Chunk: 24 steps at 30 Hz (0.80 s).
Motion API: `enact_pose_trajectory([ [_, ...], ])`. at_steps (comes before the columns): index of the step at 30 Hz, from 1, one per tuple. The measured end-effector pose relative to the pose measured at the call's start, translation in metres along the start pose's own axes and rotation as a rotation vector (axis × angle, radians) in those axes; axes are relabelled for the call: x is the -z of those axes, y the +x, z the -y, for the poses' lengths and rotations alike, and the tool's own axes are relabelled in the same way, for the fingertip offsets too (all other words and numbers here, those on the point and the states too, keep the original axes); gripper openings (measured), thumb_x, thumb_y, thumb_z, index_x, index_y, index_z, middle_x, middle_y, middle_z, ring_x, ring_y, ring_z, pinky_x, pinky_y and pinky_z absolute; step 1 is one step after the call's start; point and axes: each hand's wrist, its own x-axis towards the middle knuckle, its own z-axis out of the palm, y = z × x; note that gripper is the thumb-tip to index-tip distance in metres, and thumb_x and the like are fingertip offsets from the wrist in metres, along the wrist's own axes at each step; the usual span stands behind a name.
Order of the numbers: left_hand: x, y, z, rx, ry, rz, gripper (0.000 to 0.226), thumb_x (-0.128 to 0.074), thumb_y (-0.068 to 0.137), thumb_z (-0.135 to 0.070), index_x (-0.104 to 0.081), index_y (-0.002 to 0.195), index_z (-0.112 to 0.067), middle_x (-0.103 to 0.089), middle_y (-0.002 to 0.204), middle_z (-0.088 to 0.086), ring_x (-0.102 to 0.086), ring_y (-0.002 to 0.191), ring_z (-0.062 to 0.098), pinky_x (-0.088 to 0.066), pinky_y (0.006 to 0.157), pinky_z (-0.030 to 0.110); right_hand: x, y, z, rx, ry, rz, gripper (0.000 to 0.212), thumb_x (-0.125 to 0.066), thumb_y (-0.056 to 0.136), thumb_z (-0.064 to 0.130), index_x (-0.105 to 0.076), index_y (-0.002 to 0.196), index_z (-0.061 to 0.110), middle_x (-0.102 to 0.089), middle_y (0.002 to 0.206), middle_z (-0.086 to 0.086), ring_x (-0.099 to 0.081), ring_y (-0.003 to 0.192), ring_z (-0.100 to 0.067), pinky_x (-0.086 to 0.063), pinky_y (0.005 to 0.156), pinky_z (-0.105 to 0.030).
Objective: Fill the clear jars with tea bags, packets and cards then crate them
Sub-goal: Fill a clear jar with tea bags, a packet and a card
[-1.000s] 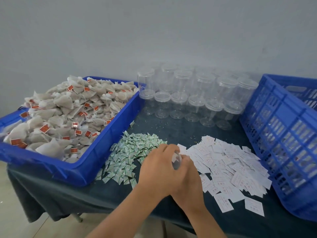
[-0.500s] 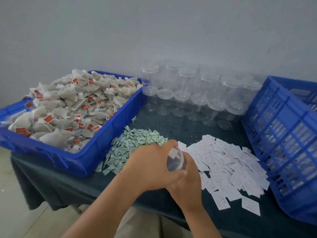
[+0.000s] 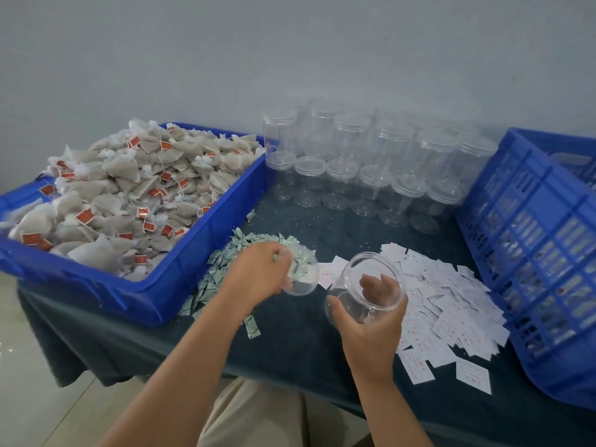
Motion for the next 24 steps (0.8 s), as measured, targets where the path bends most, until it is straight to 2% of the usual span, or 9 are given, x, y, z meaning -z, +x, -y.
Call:
enact_pose_trajectory([
  [4,-0.049,0.014,0.028,-0.029,0.163,0.049,0.017,-0.071,0.093,-0.042,-0.077,0.104,-0.03,-0.072,0.091,-0.012,-0.071,0.088,0.014,-0.059,0.082,0.033,0.003,0.0,-0.003,-0.024,0.028,0.032,0.088,-0.093,0.061,0.048,-0.049,0.135,0.032,-0.07,0.125,0.013,-0.068,0.123,-0.012,-0.058,0.104,-0.035],
  [6,-0.065,0.012,0.035,-0.098,0.204,-0.004,0.029,-0.077,0.088,-0.042,-0.073,0.116,-0.033,-0.06,0.107,-0.01,-0.067,0.098,0.016,-0.056,0.087,0.033,0.002,0.001,-0.004,-0.031,0.0,0.082,0.089,-0.093,0.061,0.05,-0.049,0.137,0.032,-0.069,0.126,0.017,-0.067,0.124,-0.01,-0.057,0.103,-0.036],
  [8,-0.071,0.008,0.037,-0.14,0.18,-0.052,0.032,-0.077,0.087,-0.039,-0.071,0.119,-0.034,-0.054,0.11,-0.011,-0.065,0.097,0.015,-0.055,0.088,0.033,0.001,0.001,-0.004,-0.024,-0.057,0.138,0.09,-0.093,0.06,0.054,-0.049,0.136,0.036,-0.067,0.125,0.024,-0.067,0.121,-0.005,-0.057,0.102,-0.03],
  [11,-0.068,0.003,0.033,-0.23,0.13,-0.131,0.02,-0.073,0.091,-0.036,-0.072,0.111,-0.033,-0.057,0.101,-0.017,-0.061,0.089,0.006,-0.053,0.081,0.028,0.0,0.0,-0.001,-0.006,-0.118,0.175,0.086,-0.092,0.056,0.06,-0.048,0.129,0.049,-0.066,0.123,0.028,-0.067,0.119,-0.002,-0.055,0.098,-0.021],
  [14,-0.04,-0.005,0.022,-0.326,0.136,-0.234,0.009,-0.067,0.095,-0.046,-0.071,0.099,-0.038,-0.064,0.092,-0.021,-0.059,0.084,-0.002,-0.049,0.074,0.022,0.002,0.0,-0.003,-0.001,-0.139,0.189,0.088,-0.093,0.055,0.064,-0.048,0.129,0.051,-0.067,0.125,0.022,-0.067,0.12,-0.006,-0.056,0.101,-0.033],
  [17,0.005,-0.01,0.013,-0.371,0.161,-0.283,0.021,-0.058,0.096,-0.057,-0.071,0.093,-0.04,-0.066,0.086,-0.026,-0.059,0.077,-0.007,-0.044,0.062,0.018,0.004,0.001,-0.006,-0.022,-0.117,0.197,0.098,-0.094,0.051,0.071,-0.051,0.134,0.043,-0.068,0.128,0.017,-0.068,0.122,-0.009,-0.058,0.106,-0.045],
  [21,0.076,0.01,0.017,-0.306,0.151,-0.412,0.023,-0.058,0.101,-0.051,-0.072,0.09,-0.035,-0.067,0.073,-0.024,-0.061,0.064,-0.005,-0.034,0.049,0.011,0.003,0.001,-0.009,-0.094,-0.053,0.205,0.106,-0.094,0.041,0.083,-0.051,0.132,0.048,-0.07,0.127,0.019,-0.072,0.119,-0.017,-0.061,0.101,-0.053],
  [22,0.095,0.021,0.022,-0.246,0.179,-0.413,0.022,-0.057,0.102,-0.046,-0.071,0.091,-0.035,-0.069,0.076,-0.021,-0.062,0.064,-0.002,-0.04,0.053,0.016,0.003,0.001,-0.01,-0.108,-0.05,0.213,0.105,-0.095,0.042,0.081,-0.052,0.131,0.049,-0.07,0.127,0.019,-0.073,0.119,-0.019,-0.062,0.099,-0.054],
  [24,0.131,0.049,0.035,-0.108,0.31,-0.38,0.021,-0.053,0.102,-0.035,-0.072,0.096,-0.029,-0.073,0.09,-0.014,-0.065,0.076,0.007,-0.052,0.065,0.03,0.001,0.001,-0.01,-0.103,-0.068,0.229,0.093,-0.098,0.047,0.068,-0.052,0.127,0.055,-0.071,0.125,0.02,-0.074,0.117,-0.018,-0.063,0.098,-0.043],
])
